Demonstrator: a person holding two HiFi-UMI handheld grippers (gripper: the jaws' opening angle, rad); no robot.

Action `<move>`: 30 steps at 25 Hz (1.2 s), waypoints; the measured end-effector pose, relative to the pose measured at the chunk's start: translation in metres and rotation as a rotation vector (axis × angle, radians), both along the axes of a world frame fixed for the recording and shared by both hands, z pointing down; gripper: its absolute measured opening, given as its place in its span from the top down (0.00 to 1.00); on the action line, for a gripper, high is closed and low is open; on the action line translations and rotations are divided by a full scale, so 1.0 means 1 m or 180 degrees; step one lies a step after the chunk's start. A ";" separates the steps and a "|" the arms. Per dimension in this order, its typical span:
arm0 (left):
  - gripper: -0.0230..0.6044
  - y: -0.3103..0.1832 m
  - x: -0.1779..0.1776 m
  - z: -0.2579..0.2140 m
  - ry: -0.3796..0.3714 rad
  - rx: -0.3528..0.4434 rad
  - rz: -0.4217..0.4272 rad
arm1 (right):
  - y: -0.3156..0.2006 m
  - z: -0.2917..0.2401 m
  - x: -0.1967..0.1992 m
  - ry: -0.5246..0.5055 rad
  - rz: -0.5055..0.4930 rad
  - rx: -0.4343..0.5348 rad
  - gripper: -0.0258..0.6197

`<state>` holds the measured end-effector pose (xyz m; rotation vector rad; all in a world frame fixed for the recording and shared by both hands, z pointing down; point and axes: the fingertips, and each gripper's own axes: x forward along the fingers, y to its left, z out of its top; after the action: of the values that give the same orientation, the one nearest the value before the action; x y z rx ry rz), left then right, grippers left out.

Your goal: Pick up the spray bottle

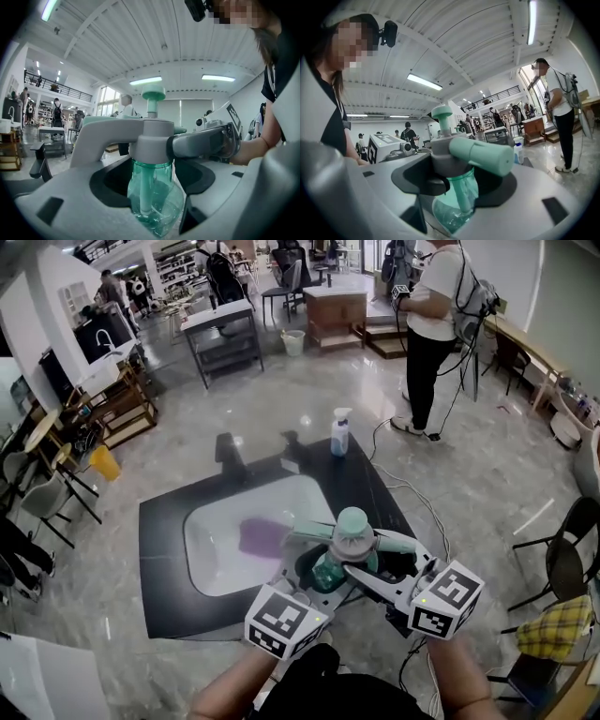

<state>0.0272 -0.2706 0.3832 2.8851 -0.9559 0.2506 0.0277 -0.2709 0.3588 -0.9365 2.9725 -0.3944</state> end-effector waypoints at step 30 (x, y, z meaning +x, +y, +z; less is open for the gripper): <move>0.54 0.164 -0.071 -0.009 -0.0075 -0.0008 -0.0552 | 0.164 -0.009 -0.070 0.0009 -0.0563 -0.0017 0.55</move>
<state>-0.0436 -0.1069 0.3743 2.7806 -1.2000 0.2721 -0.0423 -0.1073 0.3494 -0.6763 3.0683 -0.4028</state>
